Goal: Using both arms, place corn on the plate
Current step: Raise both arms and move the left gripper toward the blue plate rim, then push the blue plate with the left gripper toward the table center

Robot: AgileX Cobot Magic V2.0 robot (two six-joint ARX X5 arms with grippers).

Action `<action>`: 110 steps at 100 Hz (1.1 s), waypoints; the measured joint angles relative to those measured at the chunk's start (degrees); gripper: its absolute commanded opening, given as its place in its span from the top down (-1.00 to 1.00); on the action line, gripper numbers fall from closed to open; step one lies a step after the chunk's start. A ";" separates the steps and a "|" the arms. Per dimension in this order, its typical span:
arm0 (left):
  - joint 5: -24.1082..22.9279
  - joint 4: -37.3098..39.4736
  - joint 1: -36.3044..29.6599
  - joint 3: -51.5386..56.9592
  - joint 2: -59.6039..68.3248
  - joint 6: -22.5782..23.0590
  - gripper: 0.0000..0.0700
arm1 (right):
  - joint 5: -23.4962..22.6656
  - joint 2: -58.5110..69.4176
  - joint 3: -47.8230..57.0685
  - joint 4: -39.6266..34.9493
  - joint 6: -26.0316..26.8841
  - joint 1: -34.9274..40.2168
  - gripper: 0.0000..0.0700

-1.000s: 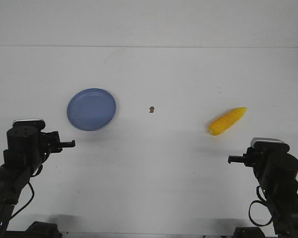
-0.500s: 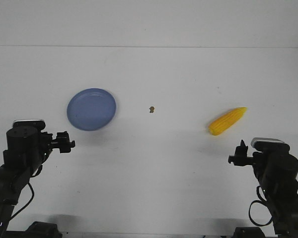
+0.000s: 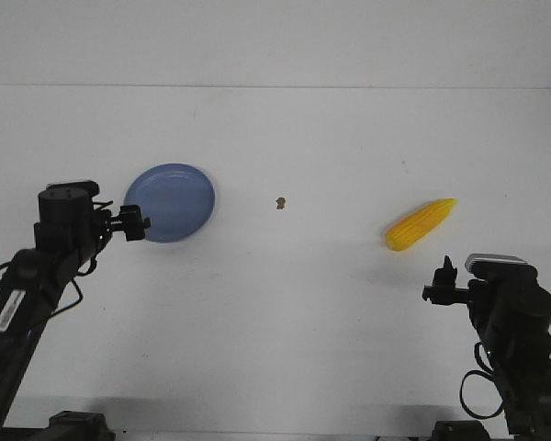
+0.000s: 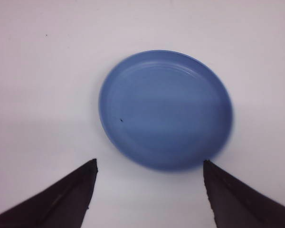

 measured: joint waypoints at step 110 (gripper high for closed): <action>5.05 -0.31 6.58 15.96 36.59 -0.83 0.98 | 0.00 0.00 0.00 -0.02 0.00 0.00 -0.47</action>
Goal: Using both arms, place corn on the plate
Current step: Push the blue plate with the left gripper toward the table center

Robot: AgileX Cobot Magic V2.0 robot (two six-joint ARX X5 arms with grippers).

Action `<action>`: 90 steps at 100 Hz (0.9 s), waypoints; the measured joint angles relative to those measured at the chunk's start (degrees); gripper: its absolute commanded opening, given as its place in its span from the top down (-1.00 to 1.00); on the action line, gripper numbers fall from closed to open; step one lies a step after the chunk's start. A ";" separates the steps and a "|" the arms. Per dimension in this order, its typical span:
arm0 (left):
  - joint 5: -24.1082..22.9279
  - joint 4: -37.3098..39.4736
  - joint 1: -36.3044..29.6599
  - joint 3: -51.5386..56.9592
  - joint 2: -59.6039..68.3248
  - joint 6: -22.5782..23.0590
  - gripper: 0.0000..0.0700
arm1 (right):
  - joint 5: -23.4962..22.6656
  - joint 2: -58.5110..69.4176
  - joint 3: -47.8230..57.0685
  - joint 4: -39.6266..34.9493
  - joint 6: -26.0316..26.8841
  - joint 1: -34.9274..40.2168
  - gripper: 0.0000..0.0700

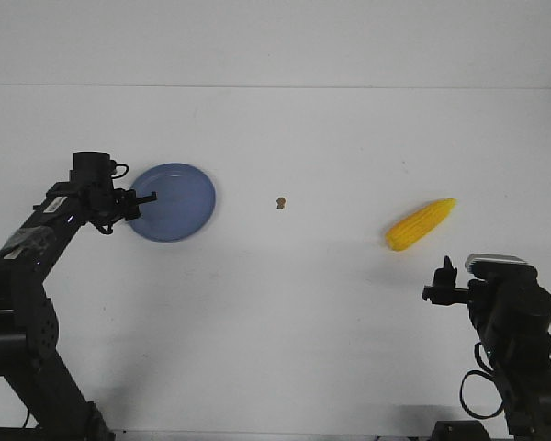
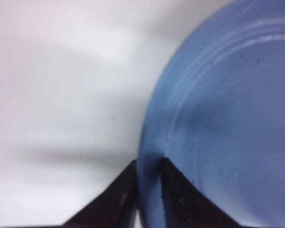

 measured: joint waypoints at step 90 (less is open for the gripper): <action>23.54 -7.54 -15.52 -4.81 -18.32 0.72 0.98 | 0.00 0.00 0.00 0.00 0.00 0.00 -0.47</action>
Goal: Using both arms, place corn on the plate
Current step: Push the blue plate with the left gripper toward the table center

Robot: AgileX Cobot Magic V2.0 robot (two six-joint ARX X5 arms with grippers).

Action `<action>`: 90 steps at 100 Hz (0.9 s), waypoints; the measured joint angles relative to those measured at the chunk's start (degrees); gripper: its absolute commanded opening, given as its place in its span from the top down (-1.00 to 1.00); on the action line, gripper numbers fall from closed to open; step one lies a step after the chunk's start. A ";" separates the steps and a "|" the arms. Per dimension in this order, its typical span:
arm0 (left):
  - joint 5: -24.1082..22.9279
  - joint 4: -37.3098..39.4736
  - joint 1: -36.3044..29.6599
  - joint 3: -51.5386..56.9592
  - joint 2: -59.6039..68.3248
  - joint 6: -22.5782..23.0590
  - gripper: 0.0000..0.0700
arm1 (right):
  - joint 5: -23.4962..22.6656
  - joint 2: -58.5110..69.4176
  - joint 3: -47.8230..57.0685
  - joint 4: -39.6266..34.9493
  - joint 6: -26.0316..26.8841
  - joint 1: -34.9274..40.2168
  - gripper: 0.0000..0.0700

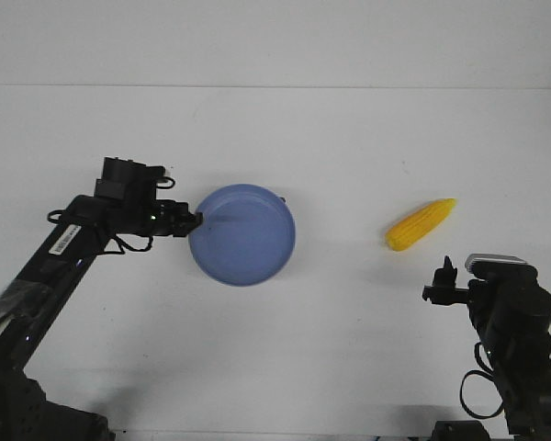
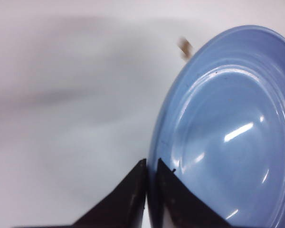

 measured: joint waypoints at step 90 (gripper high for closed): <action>0.15 9.46 -12.74 -17.84 -0.13 -4.35 0.97 | 0.00 0.00 0.00 0.00 0.00 0.00 -0.47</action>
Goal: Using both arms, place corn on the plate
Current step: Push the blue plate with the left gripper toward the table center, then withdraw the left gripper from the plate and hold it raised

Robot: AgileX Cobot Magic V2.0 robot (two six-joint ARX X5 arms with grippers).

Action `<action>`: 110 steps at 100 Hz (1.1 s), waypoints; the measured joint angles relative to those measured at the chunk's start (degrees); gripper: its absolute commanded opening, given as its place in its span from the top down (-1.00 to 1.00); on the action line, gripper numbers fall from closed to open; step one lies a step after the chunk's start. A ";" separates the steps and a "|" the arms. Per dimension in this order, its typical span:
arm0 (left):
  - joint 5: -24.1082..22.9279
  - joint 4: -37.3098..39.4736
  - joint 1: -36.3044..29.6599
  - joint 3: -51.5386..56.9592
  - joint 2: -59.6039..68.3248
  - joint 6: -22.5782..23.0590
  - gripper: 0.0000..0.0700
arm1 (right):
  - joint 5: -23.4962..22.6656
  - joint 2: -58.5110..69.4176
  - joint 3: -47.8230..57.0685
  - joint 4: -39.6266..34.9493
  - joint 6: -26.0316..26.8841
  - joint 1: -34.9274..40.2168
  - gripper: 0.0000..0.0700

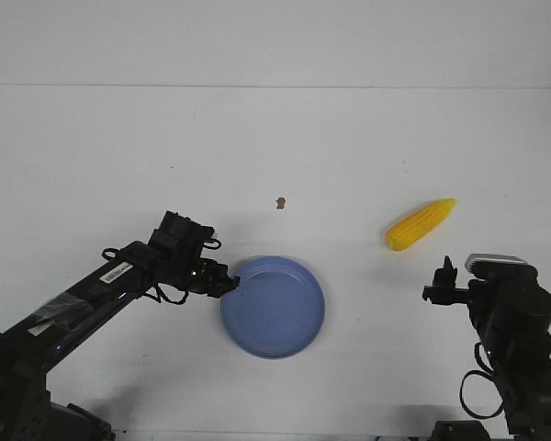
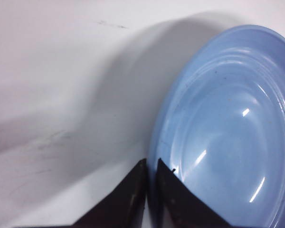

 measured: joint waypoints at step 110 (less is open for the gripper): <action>-3.67 3.28 -0.44 0.00 -0.96 0.52 -0.13 | 0.00 0.00 0.00 0.00 0.00 0.00 -0.47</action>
